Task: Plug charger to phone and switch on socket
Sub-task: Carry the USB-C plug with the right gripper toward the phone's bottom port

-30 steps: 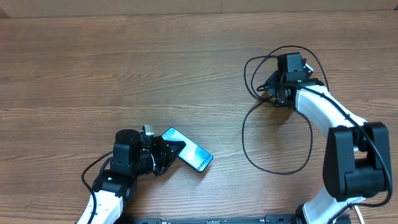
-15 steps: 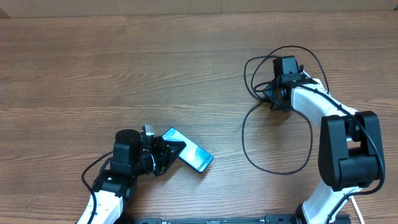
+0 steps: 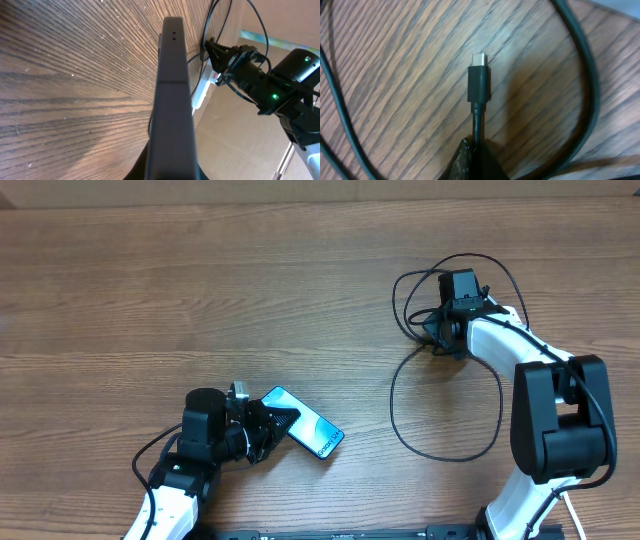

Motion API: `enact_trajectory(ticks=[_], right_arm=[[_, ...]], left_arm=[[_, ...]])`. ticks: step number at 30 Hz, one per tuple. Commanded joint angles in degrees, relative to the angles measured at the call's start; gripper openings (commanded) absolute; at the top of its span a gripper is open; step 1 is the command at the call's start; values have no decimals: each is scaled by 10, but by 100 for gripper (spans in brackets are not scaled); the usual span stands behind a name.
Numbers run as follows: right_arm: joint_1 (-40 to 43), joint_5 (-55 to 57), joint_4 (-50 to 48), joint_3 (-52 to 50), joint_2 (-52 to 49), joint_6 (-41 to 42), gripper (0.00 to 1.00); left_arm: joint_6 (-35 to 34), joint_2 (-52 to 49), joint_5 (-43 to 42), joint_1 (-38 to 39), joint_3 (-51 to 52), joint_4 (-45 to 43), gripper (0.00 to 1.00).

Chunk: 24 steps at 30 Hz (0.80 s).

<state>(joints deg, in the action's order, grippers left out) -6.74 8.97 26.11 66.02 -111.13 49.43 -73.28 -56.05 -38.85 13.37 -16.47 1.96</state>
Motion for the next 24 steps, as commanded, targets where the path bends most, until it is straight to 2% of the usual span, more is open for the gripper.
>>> enact_trajectory(ticks=[1, 9, 12, 17, 21, 24], right_arm=[[1, -24, -2, 16, 3, -23, 4], [0, -125, 38, 46, 129, -151, 4], [0, -187, 91, 46, 193, -175, 4], [0, -292, 208, 46, 271, -246, 4], [-12, -421, 329, 45, 311, -353, 4], [-46, -434, 419, 44, 321, -434, 4]], left_arm=[[13, 2, -34, -3, -6, -12, 4], [33, 2, -61, -6, -7, -86, 4], [51, -1, -86, -25, -7, -113, 4], [79, -26, -210, -119, -21, -172, 4], [81, -69, -321, -205, -48, -223, 4], [79, -117, -396, -242, -86, -260, 4]])
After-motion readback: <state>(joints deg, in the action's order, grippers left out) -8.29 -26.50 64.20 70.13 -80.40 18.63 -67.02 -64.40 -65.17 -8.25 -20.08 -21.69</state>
